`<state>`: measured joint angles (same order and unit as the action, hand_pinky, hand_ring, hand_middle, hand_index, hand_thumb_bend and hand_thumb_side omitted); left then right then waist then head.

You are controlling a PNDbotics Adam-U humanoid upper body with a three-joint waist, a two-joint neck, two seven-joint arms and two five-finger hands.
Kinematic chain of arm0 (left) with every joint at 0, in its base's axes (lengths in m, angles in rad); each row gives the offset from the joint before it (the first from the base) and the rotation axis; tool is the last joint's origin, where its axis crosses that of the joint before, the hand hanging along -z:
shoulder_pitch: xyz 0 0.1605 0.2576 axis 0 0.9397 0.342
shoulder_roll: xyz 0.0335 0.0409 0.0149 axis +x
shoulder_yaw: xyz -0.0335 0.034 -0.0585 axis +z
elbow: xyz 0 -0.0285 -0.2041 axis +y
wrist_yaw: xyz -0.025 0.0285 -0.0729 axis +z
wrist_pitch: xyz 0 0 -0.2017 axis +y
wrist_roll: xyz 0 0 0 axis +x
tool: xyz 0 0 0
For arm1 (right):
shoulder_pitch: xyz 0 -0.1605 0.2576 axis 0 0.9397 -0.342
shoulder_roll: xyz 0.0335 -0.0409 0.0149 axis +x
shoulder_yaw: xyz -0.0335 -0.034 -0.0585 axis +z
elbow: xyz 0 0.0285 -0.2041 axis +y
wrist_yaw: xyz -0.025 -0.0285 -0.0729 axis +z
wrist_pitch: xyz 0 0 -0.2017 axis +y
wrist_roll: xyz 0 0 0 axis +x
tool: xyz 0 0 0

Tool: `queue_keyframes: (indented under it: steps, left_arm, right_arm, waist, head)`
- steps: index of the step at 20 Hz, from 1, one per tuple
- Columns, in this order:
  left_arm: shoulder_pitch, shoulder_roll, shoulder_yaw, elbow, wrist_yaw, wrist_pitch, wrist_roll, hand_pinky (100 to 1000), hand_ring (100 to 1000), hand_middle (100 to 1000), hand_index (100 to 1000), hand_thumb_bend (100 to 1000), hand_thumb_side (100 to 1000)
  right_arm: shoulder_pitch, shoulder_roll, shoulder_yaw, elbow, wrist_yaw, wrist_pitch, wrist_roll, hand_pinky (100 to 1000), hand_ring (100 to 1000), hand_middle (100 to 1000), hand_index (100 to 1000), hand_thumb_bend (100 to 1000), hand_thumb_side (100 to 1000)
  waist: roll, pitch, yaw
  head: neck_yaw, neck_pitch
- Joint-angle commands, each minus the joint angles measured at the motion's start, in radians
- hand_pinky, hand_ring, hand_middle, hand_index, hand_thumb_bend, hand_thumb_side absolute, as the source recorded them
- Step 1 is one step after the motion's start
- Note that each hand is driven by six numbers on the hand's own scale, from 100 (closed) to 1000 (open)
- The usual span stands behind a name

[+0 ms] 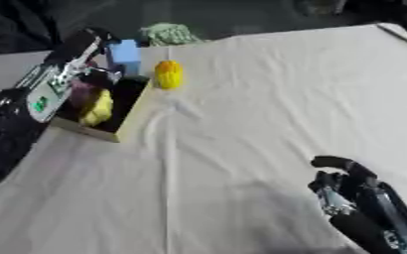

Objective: Pick up objects on the table and place them in the box.

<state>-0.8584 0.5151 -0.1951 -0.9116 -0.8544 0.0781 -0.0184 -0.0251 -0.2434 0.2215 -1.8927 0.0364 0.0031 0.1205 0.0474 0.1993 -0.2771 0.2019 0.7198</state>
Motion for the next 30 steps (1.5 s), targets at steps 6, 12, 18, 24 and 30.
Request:
queue_keyframes:
  steps: [6, 12, 18, 24, 30]
  left_arm:
    - [-0.019, 0.045, 0.011, -0.038, -0.013, -0.001, -0.076, 841, 782, 774, 896, 375, 534]
    - [-0.022, 0.060, 0.005, -0.068, -0.015, -0.017, -0.193, 850, 797, 778, 894, 384, 573]
    - [-0.022, 0.074, 0.007, -0.078, -0.042, -0.038, -0.355, 852, 805, 782, 897, 390, 601]
    - [-0.020, 0.087, 0.015, -0.088, -0.067, -0.047, -0.458, 885, 855, 888, 954, 429, 690]
    - [-0.021, 0.119, 0.016, -0.129, -0.077, -0.081, -0.557, 906, 882, 931, 976, 481, 781]
  right_arm:
    - [-0.005, -0.017, -0.011, -0.011, 0.007, -0.002, -0.002, 620, 589, 724, 770, 100, 368]
    - [-0.005, -0.017, -0.012, -0.008, 0.009, -0.002, -0.003, 620, 589, 724, 770, 100, 362]
    - [-0.004, -0.018, -0.013, -0.006, 0.010, -0.003, -0.003, 620, 588, 724, 770, 100, 355]
    - [-0.002, -0.019, -0.013, -0.002, 0.012, -0.004, -0.002, 620, 588, 725, 770, 100, 352]
    - [0.001, -0.021, -0.016, 0.002, 0.015, -0.004, -0.005, 620, 588, 725, 770, 100, 350]
  waist:
    - [-0.003, -0.017, -0.001]
    - [0.000, -0.022, -0.001]
    - [0.000, -0.028, 0.002]
    - [0.001, -0.035, 0.006]
    - [0.005, -0.041, 0.012]
  head:
    - [-0.004, -0.004]
    - [-0.009, -0.001]
    - [-0.011, 0.002]
    - [-0.013, 0.007]
    - [-0.016, 0.013]
